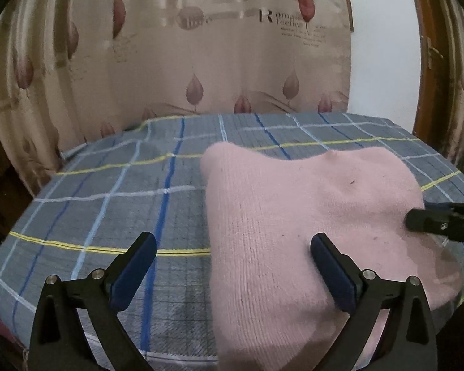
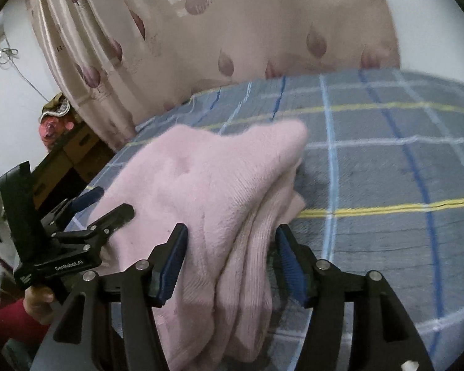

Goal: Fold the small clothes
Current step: 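Open the right gripper and release the folded sweater onto the bedspread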

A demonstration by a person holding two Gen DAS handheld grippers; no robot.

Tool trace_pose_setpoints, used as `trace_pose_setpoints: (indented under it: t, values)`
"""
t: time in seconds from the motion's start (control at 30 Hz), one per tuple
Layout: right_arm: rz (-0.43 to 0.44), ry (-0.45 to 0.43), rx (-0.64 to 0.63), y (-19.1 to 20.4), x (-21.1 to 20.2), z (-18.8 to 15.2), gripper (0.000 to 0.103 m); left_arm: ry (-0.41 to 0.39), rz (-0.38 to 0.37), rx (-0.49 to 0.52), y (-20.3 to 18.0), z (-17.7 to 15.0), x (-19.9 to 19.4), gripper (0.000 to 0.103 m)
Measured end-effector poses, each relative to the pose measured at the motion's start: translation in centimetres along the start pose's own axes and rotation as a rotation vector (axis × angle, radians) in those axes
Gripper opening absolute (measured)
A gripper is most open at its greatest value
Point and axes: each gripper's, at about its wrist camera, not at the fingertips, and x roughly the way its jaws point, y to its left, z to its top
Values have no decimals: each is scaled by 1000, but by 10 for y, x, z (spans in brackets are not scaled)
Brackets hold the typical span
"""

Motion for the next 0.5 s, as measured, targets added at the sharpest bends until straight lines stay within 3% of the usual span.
trace_pose_setpoints:
  t: [0.1, 0.2, 0.4, 0.5]
  values:
    - [-18, -64, -1, 6, -21, -2, 67, -47, 33, 0, -1, 1, -14, 100]
    - [-19, -94, 8, 12, -36, -4, 69, -92, 65, 12, -2, 5, -30, 100]
    - [-26, -136, -48, 34, -58, -6, 72, -203, 67, 15, -5, 23, -65, 103]
    - [-24, -152, -75, 43, -66, -5, 75, -252, 15, 16, -7, 35, -83, 103]
